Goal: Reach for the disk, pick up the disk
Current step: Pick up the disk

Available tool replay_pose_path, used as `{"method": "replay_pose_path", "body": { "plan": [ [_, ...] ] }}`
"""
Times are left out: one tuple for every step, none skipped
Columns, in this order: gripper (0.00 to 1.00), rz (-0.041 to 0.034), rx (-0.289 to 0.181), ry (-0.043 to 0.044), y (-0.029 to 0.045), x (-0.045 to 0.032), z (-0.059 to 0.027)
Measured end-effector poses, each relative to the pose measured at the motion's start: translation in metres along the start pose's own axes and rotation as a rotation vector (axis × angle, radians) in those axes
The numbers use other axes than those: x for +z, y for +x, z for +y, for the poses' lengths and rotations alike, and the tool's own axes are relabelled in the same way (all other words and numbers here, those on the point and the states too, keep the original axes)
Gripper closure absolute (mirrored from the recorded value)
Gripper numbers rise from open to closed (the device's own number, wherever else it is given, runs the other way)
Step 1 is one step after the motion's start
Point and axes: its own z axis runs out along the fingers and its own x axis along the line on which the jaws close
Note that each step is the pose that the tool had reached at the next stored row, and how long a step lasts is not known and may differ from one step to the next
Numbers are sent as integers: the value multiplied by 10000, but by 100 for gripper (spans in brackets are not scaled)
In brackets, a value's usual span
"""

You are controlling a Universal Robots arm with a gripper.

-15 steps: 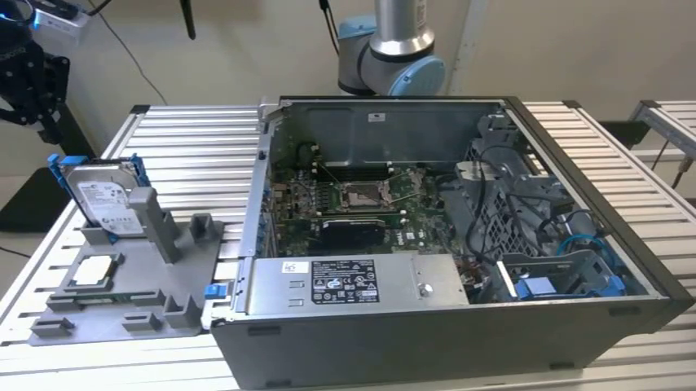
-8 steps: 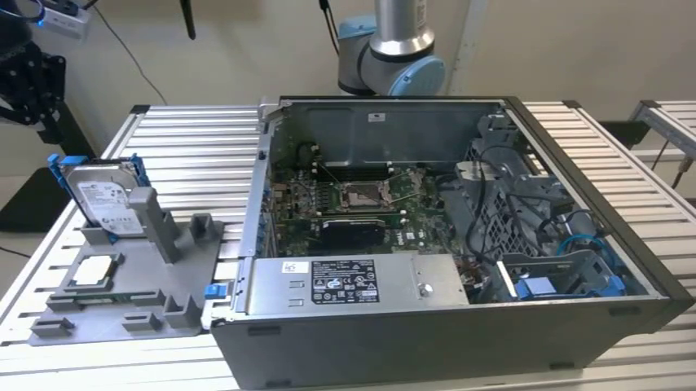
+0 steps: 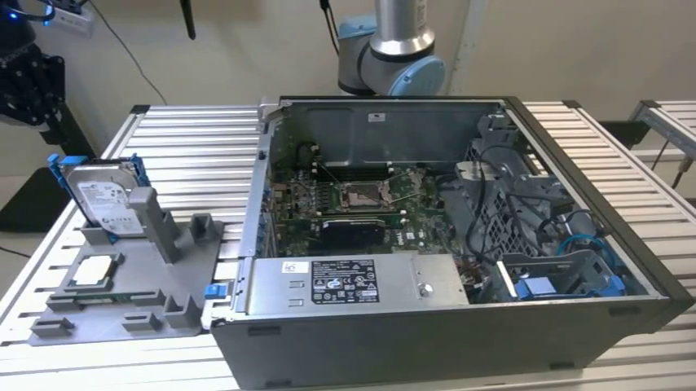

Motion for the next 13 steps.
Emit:
{"method": "replay_pose_path", "body": {
  "plan": [
    [100,0,-38,0,0,1,-9],
    [100,0,-48,0,0,1,-12],
    [100,0,-48,0,0,1,-12],
    [100,0,-49,0,0,1,-13],
    [100,1,-51,-1,0,1,-14],
    [100,0,-51,-1,0,1,-15],
    [0,0,-50,0,0,1,-15],
    [0,0,-50,0,0,1,-16],
    [0,0,-50,-1,0,1,-17],
    [0,0,-51,-1,0,1,-17],
    [0,0,-51,0,0,1,-18],
    [0,1,-51,-1,0,1,-18],
    [0,1,-50,-1,-1,3,-18]
  ]
}}
